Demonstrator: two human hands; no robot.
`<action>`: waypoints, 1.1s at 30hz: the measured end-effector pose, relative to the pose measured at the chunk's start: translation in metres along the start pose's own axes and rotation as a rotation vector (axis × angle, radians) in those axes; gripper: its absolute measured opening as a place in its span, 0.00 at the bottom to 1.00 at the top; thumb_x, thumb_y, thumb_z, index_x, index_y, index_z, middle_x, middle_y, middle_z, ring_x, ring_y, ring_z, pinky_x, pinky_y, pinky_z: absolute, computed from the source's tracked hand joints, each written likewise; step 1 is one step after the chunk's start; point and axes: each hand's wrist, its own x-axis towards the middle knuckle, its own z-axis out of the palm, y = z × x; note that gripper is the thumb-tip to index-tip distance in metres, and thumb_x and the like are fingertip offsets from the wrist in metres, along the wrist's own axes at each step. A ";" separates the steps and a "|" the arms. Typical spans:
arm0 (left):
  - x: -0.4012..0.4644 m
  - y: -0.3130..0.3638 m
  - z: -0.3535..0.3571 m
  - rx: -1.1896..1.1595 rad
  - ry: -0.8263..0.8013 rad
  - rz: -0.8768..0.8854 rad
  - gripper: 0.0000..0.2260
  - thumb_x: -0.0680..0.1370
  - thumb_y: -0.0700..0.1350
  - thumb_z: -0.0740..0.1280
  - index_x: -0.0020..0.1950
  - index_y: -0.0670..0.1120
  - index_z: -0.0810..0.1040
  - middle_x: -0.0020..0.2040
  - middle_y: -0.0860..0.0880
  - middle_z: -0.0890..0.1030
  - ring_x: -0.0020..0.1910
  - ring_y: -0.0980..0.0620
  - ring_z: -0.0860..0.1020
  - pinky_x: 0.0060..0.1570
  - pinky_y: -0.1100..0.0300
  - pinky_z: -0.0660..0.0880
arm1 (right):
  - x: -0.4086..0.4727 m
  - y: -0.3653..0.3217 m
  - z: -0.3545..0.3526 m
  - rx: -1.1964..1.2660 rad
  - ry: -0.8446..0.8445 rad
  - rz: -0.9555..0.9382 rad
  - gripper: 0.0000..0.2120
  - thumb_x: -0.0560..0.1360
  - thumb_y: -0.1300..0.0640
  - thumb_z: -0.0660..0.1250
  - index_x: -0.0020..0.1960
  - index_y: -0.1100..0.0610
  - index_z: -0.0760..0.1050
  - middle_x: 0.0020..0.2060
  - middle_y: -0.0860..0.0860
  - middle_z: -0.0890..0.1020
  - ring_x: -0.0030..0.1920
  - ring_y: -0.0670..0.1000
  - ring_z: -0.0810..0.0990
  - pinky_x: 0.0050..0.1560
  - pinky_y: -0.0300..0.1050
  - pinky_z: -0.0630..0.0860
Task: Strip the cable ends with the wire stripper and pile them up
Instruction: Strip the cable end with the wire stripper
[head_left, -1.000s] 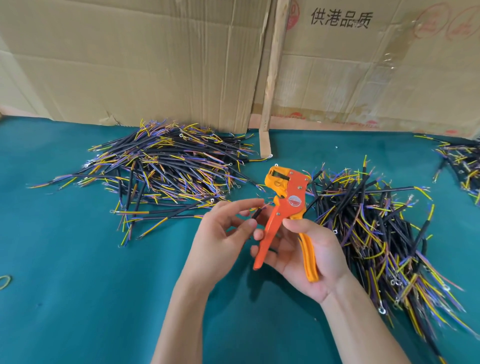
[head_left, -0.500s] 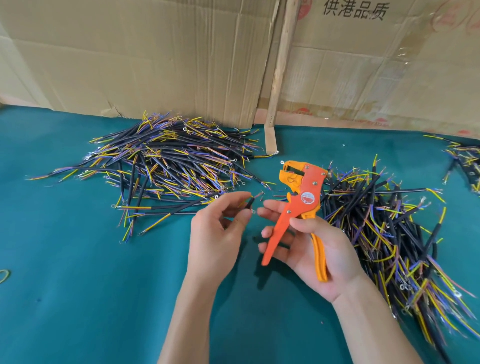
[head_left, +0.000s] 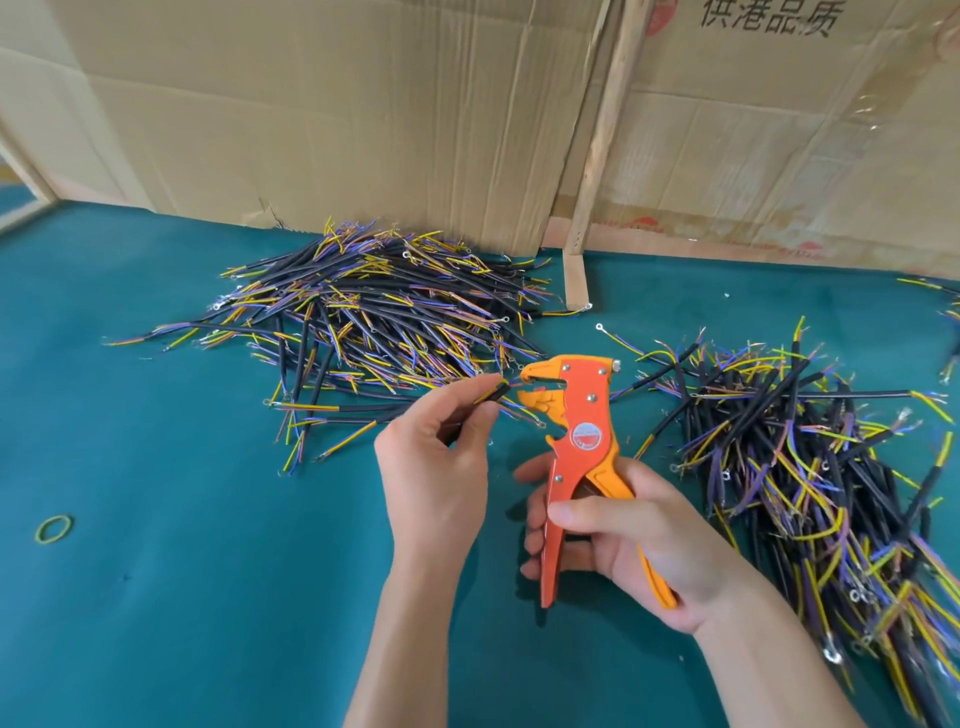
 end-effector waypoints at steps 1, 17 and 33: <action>0.000 0.001 0.000 0.002 -0.004 0.006 0.16 0.76 0.33 0.72 0.49 0.56 0.86 0.39 0.62 0.85 0.37 0.63 0.81 0.41 0.70 0.74 | 0.000 0.000 0.001 -0.003 0.002 0.001 0.16 0.69 0.66 0.73 0.57 0.66 0.81 0.42 0.63 0.78 0.41 0.62 0.80 0.44 0.60 0.81; -0.002 0.002 0.001 0.018 0.023 0.030 0.17 0.76 0.34 0.73 0.47 0.58 0.85 0.40 0.60 0.85 0.38 0.62 0.80 0.41 0.68 0.75 | -0.002 -0.001 0.003 -0.025 0.012 -0.001 0.13 0.67 0.65 0.76 0.51 0.63 0.82 0.39 0.63 0.77 0.37 0.62 0.79 0.40 0.58 0.80; -0.003 0.005 0.005 -0.036 0.031 -0.048 0.12 0.76 0.33 0.72 0.48 0.50 0.86 0.38 0.59 0.84 0.36 0.61 0.80 0.41 0.66 0.75 | -0.002 -0.001 0.003 0.017 0.011 -0.006 0.18 0.64 0.63 0.77 0.53 0.65 0.81 0.40 0.64 0.78 0.39 0.63 0.80 0.44 0.60 0.80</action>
